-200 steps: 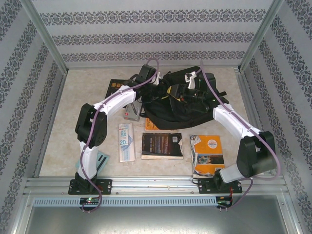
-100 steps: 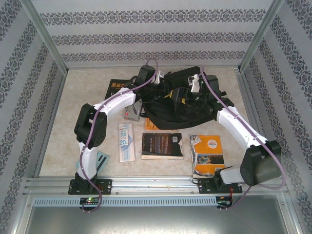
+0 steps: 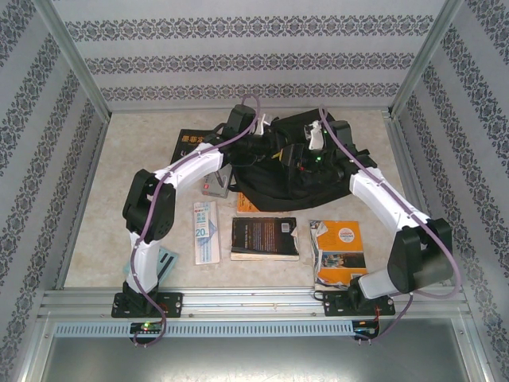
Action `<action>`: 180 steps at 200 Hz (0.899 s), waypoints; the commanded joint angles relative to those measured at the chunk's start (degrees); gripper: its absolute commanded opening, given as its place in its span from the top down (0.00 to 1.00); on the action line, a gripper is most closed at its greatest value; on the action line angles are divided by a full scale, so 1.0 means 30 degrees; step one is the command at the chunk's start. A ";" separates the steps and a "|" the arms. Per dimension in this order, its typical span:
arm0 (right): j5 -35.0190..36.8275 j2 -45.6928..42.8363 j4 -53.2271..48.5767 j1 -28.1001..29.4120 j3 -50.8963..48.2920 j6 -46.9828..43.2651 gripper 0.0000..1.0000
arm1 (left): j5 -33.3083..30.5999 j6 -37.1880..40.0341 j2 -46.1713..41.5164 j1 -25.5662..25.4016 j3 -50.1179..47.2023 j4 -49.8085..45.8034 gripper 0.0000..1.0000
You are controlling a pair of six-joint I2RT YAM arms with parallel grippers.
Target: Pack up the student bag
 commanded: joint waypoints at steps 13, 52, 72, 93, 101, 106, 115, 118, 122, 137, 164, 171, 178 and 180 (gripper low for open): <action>0.0695 0.0308 -0.0150 -0.0325 0.0640 -0.0534 0.74 | 0.0356 0.0000 0.0329 -0.0174 0.0801 0.0643 0.84; 0.1205 -0.0590 -0.0243 -0.0687 0.0353 -0.0651 0.99 | -0.1240 0.1813 -0.0903 0.0753 0.0669 -0.2841 0.85; 0.1271 -0.0845 -0.0024 -0.0897 0.0172 -0.0546 1.00 | -0.2202 0.3213 -0.2183 0.1561 0.0658 -0.5382 0.81; 0.1014 -0.0946 0.0249 -0.0931 0.0283 -0.0753 1.00 | -0.3850 0.5297 -0.3779 0.2064 0.0713 -0.8377 0.74; 0.1071 -0.1029 0.0341 -0.0944 0.0341 -0.0747 1.00 | -0.4529 0.5990 -0.4355 0.2236 0.0775 -0.9602 0.70; 0.1116 -0.1035 0.0306 -0.0931 0.0454 -0.0782 1.00 | -0.5053 0.6423 -0.4623 0.2321 0.0834 -1.0480 0.66; 0.1429 -0.0994 -0.0019 -0.0929 0.0820 -0.0823 1.00 | -0.5962 0.7108 -0.5181 0.2501 0.0774 -1.1931 0.58; 0.1580 -0.0957 -0.0186 -0.0929 0.0960 -0.0760 1.00 | -0.6273 0.7368 -0.5370 0.2559 0.0695 -1.2379 0.56; 0.1823 -0.0906 -0.0401 -0.0953 0.1171 -0.0676 1.00 | -0.6744 0.7667 -0.5662 0.2619 0.0594 -1.3019 0.53; 0.2699 -0.0795 -0.0888 -0.0948 0.1515 -0.0399 1.00 | -0.8822 0.8226 -0.6881 0.2777 -0.0454 -1.5120 0.39; 0.4533 -0.1144 -0.0968 -0.0533 0.1380 -0.0953 1.00 | -1.0918 0.8359 -0.9396 0.2944 -0.3990 -1.7329 0.33; 0.5188 -0.1161 -0.1401 -0.0314 0.1561 -0.1044 1.00 | -1.1782 0.8187 -0.9957 0.2934 -0.4866 -1.8102 0.31; 0.5500 -0.1063 -0.1892 -0.0141 0.1876 -0.1086 1.00 | -1.2605 0.7970 -1.0496 0.2916 -0.5780 -1.8760 0.30; 0.5536 -0.1006 -0.2093 -0.0080 0.1986 -0.1104 1.00 | -1.2789 0.7912 -1.0625 0.2898 -0.6138 -1.8951 0.29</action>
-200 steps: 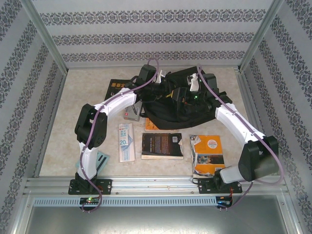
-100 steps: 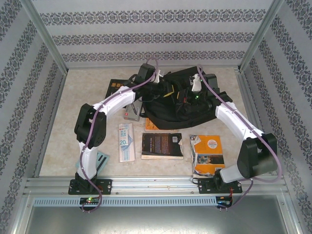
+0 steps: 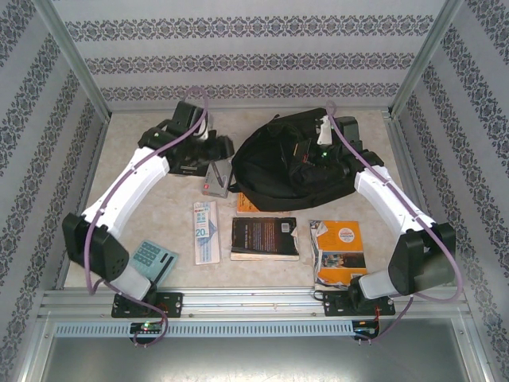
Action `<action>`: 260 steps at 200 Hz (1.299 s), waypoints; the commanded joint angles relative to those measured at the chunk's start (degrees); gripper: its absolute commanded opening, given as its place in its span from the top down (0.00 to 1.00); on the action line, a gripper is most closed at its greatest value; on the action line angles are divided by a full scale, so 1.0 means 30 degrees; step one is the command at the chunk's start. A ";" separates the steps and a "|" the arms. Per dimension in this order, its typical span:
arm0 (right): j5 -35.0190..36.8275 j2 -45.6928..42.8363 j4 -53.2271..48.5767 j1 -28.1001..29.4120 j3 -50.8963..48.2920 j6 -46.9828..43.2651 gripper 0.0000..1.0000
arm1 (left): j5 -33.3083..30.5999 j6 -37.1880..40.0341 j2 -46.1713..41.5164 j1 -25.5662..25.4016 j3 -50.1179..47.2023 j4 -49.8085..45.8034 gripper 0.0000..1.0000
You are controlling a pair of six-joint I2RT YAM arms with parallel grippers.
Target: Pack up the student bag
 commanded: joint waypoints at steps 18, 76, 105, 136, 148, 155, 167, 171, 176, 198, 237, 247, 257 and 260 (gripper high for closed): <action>0.2897 -0.0215 -0.1842 0.1117 0.1828 -0.1149 1.00 | -0.4938 -0.0036 -0.2129 -0.0283 -0.5254 -0.6528 0.28; 0.3125 0.0073 -0.1951 0.1642 0.2019 -0.1221 1.00 | -0.7346 -0.4046 -0.5005 -0.4150 -1.0681 -1.0151 0.25; 0.2444 0.0332 -0.1814 0.1612 0.2120 -0.0968 1.00 | -0.7604 -0.5995 -0.4315 -0.6075 -1.2190 -1.0886 0.25; 0.2329 0.0204 -0.1807 0.1591 0.2139 -0.0949 1.00 | -0.6922 -0.7375 -0.3715 -0.6757 -1.4376 -0.9425 0.28; 0.2300 0.0144 -0.1800 0.1531 0.2066 -0.0950 1.00 | -0.6993 -0.7510 -0.3609 -0.6861 -1.4586 -0.9030 0.31; 0.2243 0.0114 -0.1738 0.1502 0.2004 -0.0924 1.00 | -0.7243 -0.7598 -0.3608 -0.6876 -1.4589 -0.8931 0.32; 0.2096 0.0040 -0.1647 0.1434 0.1909 -0.0840 1.00 | -0.7354 -0.7639 -0.3569 -0.6876 -1.4667 -0.8702 0.35; 0.2077 0.0036 -0.1609 0.1444 0.1887 -0.0805 1.00 | -0.7300 -0.7632 -0.3520 -0.6876 -1.4745 -0.8551 0.36; 0.2044 0.0016 -0.1598 0.1405 0.1846 -0.0778 1.00 | -0.7205 -0.7657 -0.3481 -0.6930 -1.4838 -0.8350 0.37; 0.2027 -0.0063 -0.1478 0.1309 0.1756 -0.0752 1.00 | -0.7072 -0.7752 -0.2889 -0.7327 -1.5036 -0.7614 0.40; 0.1629 -0.0006 -0.1339 0.1124 0.1754 -0.0488 1.00 | -0.7076 -0.7752 -0.2019 -0.7709 -1.5320 -0.6643 0.49; 0.1611 -0.0048 -0.1316 0.1069 0.1732 -0.0457 1.00 | -0.7104 -0.7753 -0.1869 -0.7820 -1.5364 -0.6552 0.51; 0.1604 -0.0088 -0.1302 0.1013 0.1701 -0.0431 1.00 | -0.7187 -0.7738 -0.1707 -0.7870 -1.5363 -0.6463 0.53; 0.1597 -0.0111 -0.1262 0.1027 0.1696 -0.0427 1.00 | -0.7207 -0.7751 -0.1654 -0.7886 -1.5380 -0.6465 0.53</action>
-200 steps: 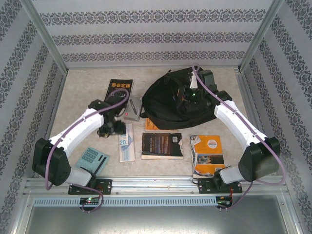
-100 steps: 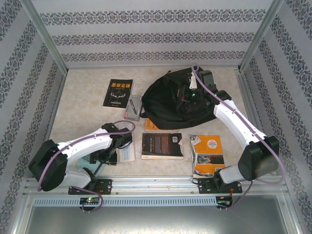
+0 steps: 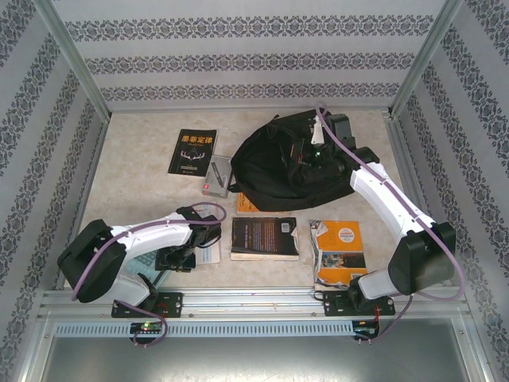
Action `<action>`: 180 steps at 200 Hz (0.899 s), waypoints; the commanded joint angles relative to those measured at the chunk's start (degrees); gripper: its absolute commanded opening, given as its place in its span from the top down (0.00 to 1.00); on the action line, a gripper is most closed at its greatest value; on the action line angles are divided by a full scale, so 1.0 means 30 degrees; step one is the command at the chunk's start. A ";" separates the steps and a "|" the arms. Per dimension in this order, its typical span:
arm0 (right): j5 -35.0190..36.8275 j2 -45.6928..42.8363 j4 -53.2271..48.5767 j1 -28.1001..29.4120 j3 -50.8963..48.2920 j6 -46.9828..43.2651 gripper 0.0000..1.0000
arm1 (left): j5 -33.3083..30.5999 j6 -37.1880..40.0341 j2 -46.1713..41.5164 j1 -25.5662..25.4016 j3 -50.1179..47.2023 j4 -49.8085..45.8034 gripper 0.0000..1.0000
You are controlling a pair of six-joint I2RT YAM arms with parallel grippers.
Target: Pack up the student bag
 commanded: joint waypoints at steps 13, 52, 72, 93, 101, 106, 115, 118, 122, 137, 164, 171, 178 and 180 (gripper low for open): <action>-0.0405 -0.0405 0.0808 -0.0249 0.0195 0.0244 1.00 | -0.0466 -0.0307 0.0550 -0.0426 -0.0163 0.0570 0.54; -0.0434 -0.0725 0.0854 -0.0340 0.0055 0.0254 1.00 | -0.1036 -0.0336 0.1095 -0.0571 0.0044 0.0157 0.59; -0.0605 -0.0940 0.0902 -0.0362 -0.0011 0.0314 1.00 | -0.1338 -0.0445 0.1195 -0.0573 0.0100 -0.0006 0.61; -0.0711 -0.1127 0.0926 -0.0351 -0.0011 0.0378 1.00 | -0.1607 -0.0538 0.1566 -0.0603 0.0212 -0.0270 0.65; -0.0757 -0.1223 0.1008 -0.0356 -0.0039 0.0373 1.00 | -0.1737 -0.0591 0.1644 -0.0631 0.0258 -0.0362 0.67; -0.0787 -0.1276 0.1023 -0.0353 -0.0065 0.0411 1.00 | -0.1771 -0.0593 0.1632 -0.0675 0.0291 -0.0380 0.69; -0.0811 -0.1340 0.1046 -0.0340 -0.0098 0.0405 1.00 | -0.1796 -0.0583 0.1642 -0.0661 0.0252 -0.0367 0.73; -0.0814 -0.1366 0.1057 -0.0337 -0.0124 0.0418 1.00 | -0.1775 -0.0587 0.1653 -0.0661 0.0262 -0.0367 0.74; -0.0818 -0.1402 0.1070 -0.0360 -0.0128 0.0405 1.00 | -0.1795 -0.0573 0.1651 -0.0661 0.0268 -0.0374 0.76; -0.0876 -0.1515 0.1147 -0.0387 -0.0172 0.0448 1.00 | -0.1730 -0.0526 0.1631 -0.0661 0.0275 -0.0349 0.82; -0.0837 -0.1692 0.1189 -0.0410 -0.0243 0.0379 1.00 | -0.1438 -0.0327 0.1790 -0.0639 0.0307 -0.0237 0.96; -0.0833 -0.1724 0.1179 -0.0399 -0.0247 0.0376 1.00 | -0.1154 -0.0185 0.1792 -0.0632 0.0339 -0.0182 1.00; -0.0847 -0.1769 0.1185 -0.0398 -0.0245 0.0389 1.00 | -0.0906 -0.0028 0.1785 -0.0617 0.0435 -0.0213 1.00; -0.0869 -0.1780 0.1154 -0.0393 -0.0260 0.0376 1.00 | -0.0875 0.0020 0.1778 -0.0628 0.0484 -0.0270 1.00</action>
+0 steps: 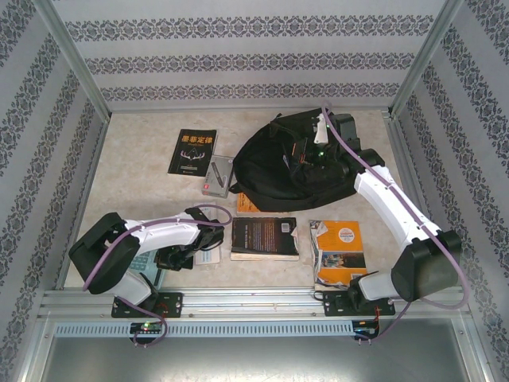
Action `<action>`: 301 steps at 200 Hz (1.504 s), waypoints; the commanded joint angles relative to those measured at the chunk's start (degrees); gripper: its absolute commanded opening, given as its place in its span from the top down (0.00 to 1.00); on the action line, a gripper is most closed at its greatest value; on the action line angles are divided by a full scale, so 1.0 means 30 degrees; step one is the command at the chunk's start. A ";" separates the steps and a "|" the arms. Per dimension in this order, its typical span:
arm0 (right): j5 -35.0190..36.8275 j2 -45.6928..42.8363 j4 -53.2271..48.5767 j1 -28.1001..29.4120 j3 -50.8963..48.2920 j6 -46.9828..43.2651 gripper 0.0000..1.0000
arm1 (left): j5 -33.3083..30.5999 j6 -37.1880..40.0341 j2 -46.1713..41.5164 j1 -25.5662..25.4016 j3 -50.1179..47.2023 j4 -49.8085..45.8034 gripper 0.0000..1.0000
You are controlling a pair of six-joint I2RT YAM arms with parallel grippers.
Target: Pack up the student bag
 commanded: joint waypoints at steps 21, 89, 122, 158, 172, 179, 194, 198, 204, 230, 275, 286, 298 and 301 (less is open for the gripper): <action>-0.0336 -0.1010 0.0943 -0.0264 0.0050 0.0084 1.00 | 0.0812 0.0627 -0.0475 -0.0190 0.2065 -0.0774 1.00; -0.0683 -0.0800 -0.0483 -0.0588 0.1765 -0.0391 1.00 | -0.0278 0.4749 -0.2850 0.1161 1.0344 -0.3357 1.00; -0.2433 -0.0741 -0.0912 -0.1383 0.2705 -0.0416 1.00 | 0.2369 0.7434 -0.4410 0.2533 1.3196 -0.1572 1.00; -0.6754 -0.0006 -0.0502 -0.2940 0.3762 0.1042 1.00 | 0.9459 0.7741 -0.6792 0.4624 1.3376 0.5319 1.00; -0.7972 0.0377 -0.0713 -0.3269 0.4302 0.1302 1.00 | 1.2052 0.7239 -0.6244 0.4996 1.3880 0.7556 1.00; -0.8444 0.0552 -0.0722 -0.3328 0.4493 0.1320 1.00 | 1.2840 0.7062 -0.5898 0.5031 1.4365 0.8407 1.00; -0.9079 0.0782 -0.0829 -0.3329 0.4625 0.1202 1.00 | 1.3534 0.6833 -0.5483 0.5035 1.5343 0.9946 1.00; -0.9113 0.0801 -0.0851 -0.3336 0.4586 0.1194 1.00 | 1.3537 0.6876 -0.5434 0.5035 1.5680 1.0284 1.00; -0.9182 0.0816 -0.0865 -0.3367 0.4534 0.1140 1.00 | 1.3434 0.6979 -0.5330 0.5050 1.6165 1.0534 1.00; -0.9606 0.0707 -0.0923 -0.3358 0.4304 0.0773 1.00 | 1.3603 0.7424 -0.4374 0.5078 1.7799 1.1221 1.00; -1.1290 0.0468 -0.0172 -0.3727 0.3793 0.0289 1.00 | 1.6334 0.5357 -0.2621 0.5800 1.5362 1.6760 1.00; -1.1901 0.0516 0.0201 -0.3881 0.3598 0.0455 1.00 | 1.7230 0.4097 -0.2103 0.6134 1.4399 1.8969 1.00; -1.2610 0.0679 0.0866 -0.3916 0.3432 0.0824 1.00 | 1.8041 0.2746 -0.1514 0.6436 1.3246 2.1605 1.00; -1.2737 0.0712 0.0977 -0.3915 0.3399 0.0902 1.00 | 1.8222 0.2375 -0.1349 0.6514 1.2997 2.2261 1.00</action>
